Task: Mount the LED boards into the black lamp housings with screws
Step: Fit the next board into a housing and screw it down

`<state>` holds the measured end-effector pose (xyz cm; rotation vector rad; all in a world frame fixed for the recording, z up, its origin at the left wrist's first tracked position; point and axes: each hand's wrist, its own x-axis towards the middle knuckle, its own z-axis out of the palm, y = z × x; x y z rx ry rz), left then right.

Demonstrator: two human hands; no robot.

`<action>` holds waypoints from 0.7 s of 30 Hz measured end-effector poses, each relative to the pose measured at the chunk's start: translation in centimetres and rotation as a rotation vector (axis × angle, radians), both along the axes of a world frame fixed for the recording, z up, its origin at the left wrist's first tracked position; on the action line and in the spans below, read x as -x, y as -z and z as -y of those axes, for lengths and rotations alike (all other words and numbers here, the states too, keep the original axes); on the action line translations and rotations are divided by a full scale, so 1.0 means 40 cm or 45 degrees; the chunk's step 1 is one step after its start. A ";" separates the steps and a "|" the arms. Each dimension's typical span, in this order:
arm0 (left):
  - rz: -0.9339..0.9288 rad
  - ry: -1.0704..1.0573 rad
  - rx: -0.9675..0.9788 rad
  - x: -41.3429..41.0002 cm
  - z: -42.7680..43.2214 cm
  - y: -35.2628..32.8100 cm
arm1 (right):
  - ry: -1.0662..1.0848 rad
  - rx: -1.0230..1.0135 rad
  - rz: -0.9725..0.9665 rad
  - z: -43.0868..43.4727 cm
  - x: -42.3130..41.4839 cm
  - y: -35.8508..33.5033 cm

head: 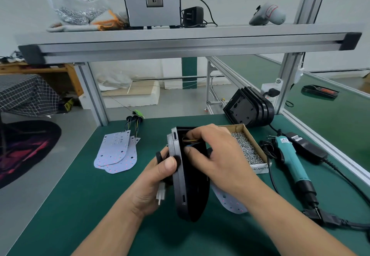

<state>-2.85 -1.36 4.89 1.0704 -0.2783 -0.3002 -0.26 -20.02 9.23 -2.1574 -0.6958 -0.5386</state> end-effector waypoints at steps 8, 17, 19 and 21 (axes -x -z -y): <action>-0.042 0.025 0.095 0.000 -0.005 0.017 | 0.033 0.027 -0.011 -0.010 0.010 -0.008; -0.004 0.031 0.096 -0.002 -0.010 0.026 | 0.044 -0.016 0.146 -0.009 0.015 -0.011; 0.041 0.046 0.100 -0.002 -0.010 0.025 | 0.045 -0.016 0.129 -0.010 0.016 -0.016; 0.019 0.060 0.095 0.001 -0.010 0.026 | 0.033 -0.004 0.022 -0.006 0.014 -0.020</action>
